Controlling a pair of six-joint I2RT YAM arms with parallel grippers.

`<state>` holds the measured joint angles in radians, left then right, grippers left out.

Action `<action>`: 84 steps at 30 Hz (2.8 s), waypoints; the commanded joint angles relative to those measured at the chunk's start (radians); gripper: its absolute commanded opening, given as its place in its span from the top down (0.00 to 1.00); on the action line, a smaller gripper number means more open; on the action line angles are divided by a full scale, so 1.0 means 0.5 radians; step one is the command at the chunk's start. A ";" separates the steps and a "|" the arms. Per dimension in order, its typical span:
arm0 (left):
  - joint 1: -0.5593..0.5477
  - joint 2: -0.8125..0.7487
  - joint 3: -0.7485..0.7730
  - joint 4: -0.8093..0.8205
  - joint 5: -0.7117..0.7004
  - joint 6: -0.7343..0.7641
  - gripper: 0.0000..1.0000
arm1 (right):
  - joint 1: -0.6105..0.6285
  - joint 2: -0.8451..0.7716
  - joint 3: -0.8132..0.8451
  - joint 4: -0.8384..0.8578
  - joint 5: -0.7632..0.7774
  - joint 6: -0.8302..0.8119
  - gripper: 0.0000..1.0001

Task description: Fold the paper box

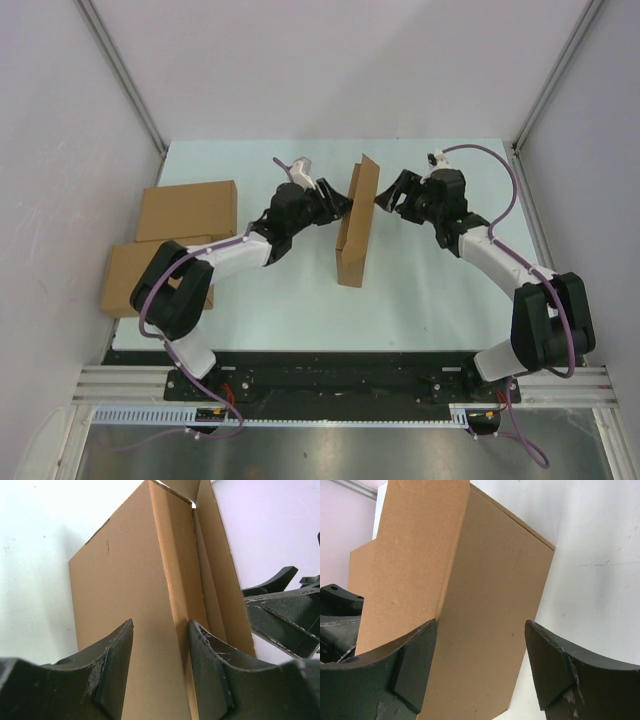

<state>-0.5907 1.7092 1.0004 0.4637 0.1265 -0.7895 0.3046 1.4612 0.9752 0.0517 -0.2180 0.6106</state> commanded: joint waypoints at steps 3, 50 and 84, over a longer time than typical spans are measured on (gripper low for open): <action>-0.122 0.030 -0.135 -0.259 -0.109 -0.001 0.47 | 0.056 0.081 0.068 0.025 -0.092 -0.021 0.25; -0.024 -0.252 -0.221 -0.243 -0.207 -0.158 0.35 | -0.152 -0.091 0.071 -0.021 -0.033 0.021 0.24; -0.015 -0.485 -0.108 -0.372 -0.231 -0.072 0.27 | -0.124 -0.177 0.068 -0.051 -0.033 -0.003 0.24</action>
<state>-0.6117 1.5166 0.9054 0.2836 0.0269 -0.8528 0.2401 1.4078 0.9901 0.0177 -0.2413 0.6132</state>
